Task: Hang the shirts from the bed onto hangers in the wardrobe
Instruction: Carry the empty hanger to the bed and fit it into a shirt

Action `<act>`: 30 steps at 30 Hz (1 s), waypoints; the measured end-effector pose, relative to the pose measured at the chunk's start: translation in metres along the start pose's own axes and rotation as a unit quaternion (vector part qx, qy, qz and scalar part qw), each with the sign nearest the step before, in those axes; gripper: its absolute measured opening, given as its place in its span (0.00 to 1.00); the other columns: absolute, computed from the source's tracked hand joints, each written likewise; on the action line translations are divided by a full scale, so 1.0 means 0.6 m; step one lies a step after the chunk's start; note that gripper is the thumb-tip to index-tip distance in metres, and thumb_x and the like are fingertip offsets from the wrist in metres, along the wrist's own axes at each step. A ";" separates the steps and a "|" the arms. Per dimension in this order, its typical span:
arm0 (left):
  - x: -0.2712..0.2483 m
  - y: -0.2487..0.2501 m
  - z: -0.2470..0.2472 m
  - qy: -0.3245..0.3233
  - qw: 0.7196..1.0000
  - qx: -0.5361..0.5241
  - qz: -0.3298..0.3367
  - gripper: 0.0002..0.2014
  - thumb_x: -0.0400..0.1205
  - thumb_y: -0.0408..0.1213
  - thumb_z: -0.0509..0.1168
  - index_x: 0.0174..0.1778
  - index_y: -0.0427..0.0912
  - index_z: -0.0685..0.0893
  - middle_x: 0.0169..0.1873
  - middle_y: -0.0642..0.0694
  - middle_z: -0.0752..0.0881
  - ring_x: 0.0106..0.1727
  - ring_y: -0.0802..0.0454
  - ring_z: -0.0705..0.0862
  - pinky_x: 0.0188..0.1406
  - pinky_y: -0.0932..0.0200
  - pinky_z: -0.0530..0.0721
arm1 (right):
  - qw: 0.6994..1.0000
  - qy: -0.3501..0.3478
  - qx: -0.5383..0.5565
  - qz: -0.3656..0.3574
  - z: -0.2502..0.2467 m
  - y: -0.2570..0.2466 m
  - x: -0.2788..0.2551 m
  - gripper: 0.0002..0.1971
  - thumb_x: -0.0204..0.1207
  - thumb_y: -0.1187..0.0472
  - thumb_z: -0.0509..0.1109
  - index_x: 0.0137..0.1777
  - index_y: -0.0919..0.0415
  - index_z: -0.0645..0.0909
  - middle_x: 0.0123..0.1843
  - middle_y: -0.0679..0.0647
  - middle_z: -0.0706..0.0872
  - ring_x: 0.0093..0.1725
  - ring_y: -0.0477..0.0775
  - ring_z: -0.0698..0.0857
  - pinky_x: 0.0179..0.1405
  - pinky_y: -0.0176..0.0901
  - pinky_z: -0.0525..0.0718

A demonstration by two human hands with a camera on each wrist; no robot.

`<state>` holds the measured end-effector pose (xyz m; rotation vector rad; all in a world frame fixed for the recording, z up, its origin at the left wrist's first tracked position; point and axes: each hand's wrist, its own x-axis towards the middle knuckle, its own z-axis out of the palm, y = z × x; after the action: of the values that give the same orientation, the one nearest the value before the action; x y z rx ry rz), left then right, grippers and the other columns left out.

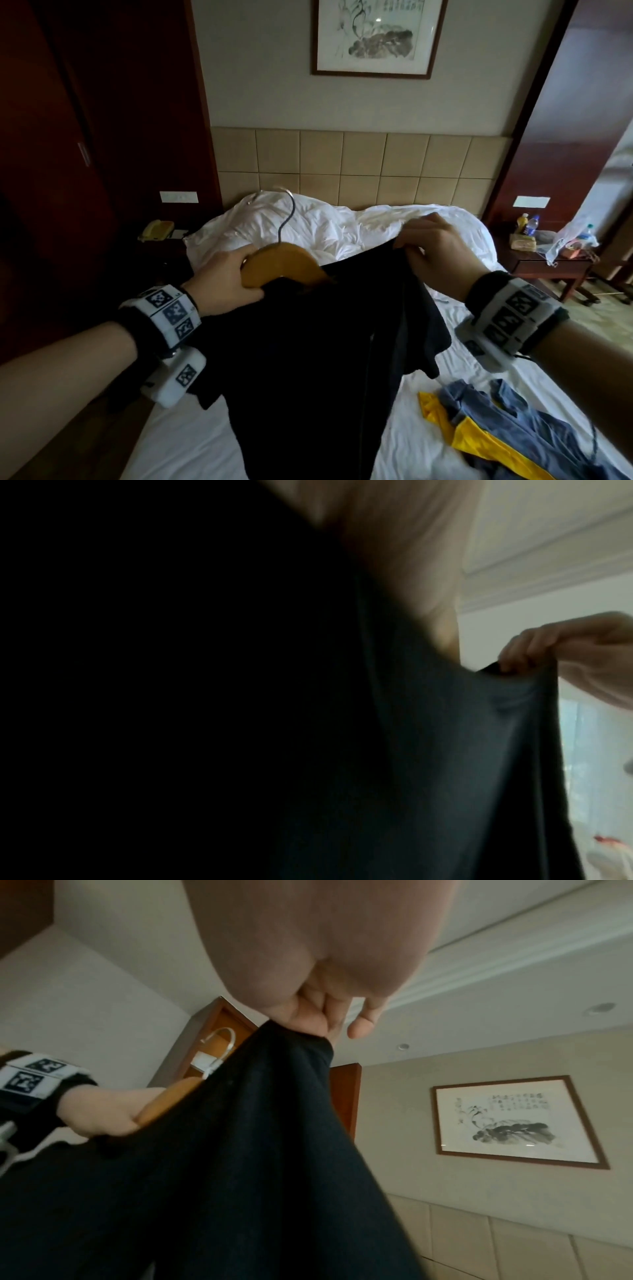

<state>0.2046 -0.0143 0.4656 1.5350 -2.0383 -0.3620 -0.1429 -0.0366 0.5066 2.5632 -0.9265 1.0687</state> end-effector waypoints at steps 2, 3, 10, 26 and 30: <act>0.011 0.019 0.008 0.029 0.998 -0.053 -0.003 0.19 0.69 0.34 0.79 0.54 0.49 0.83 0.33 0.59 0.84 0.35 0.68 0.82 0.37 0.65 0.79 | 0.999 -0.032 0.040 0.014 0.025 -0.028 0.023 0.13 0.65 0.66 0.55 0.34 0.63 0.83 0.37 0.53 0.84 0.41 0.49 0.78 0.46 0.37 0.70; 0.018 0.028 0.012 0.040 0.996 -0.074 -0.004 0.16 0.69 0.32 0.78 0.46 0.52 0.82 0.28 0.61 0.83 0.31 0.69 0.81 0.34 0.69 0.76 | 0.996 -0.052 0.065 0.035 0.042 -0.042 0.030 0.13 0.65 0.67 0.55 0.35 0.63 0.83 0.41 0.54 0.84 0.42 0.50 0.79 0.46 0.34 0.70; 0.021 0.052 0.004 0.042 0.994 -0.097 0.017 0.14 0.68 0.30 0.78 0.44 0.42 0.82 0.31 0.50 0.85 0.32 0.62 0.83 0.30 0.69 0.80 | 0.919 -0.086 0.278 0.265 0.075 -0.095 0.039 0.16 0.76 0.65 0.70 0.60 0.56 0.69 0.54 0.51 0.86 0.45 0.49 0.87 0.39 0.28 0.78; -0.041 -0.106 -0.084 -0.126 0.990 -0.029 -0.059 0.41 0.67 0.46 0.83 0.73 0.62 0.69 0.63 0.67 0.78 0.61 0.83 0.75 0.60 0.79 0.74 | 0.887 -0.022 0.267 0.377 0.027 -0.058 0.115 0.26 0.62 0.37 0.82 0.30 0.62 0.82 0.21 0.52 0.79 0.20 0.50 0.76 0.24 0.43 0.74; -0.069 -0.155 -0.067 -0.019 0.995 -0.001 -0.095 0.06 0.82 0.31 0.69 0.41 0.41 0.88 0.31 0.48 0.91 0.36 0.55 0.90 0.48 0.51 0.87 | 0.871 -0.015 0.315 0.376 0.001 -0.046 0.130 0.25 0.65 0.41 0.82 0.37 0.66 0.83 0.24 0.55 0.76 0.22 0.53 0.73 0.23 0.42 0.72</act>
<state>0.3098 0.0007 0.4384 1.7378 -1.9244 -0.4677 -0.0834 -0.0519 0.5618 2.7257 -1.9620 1.7750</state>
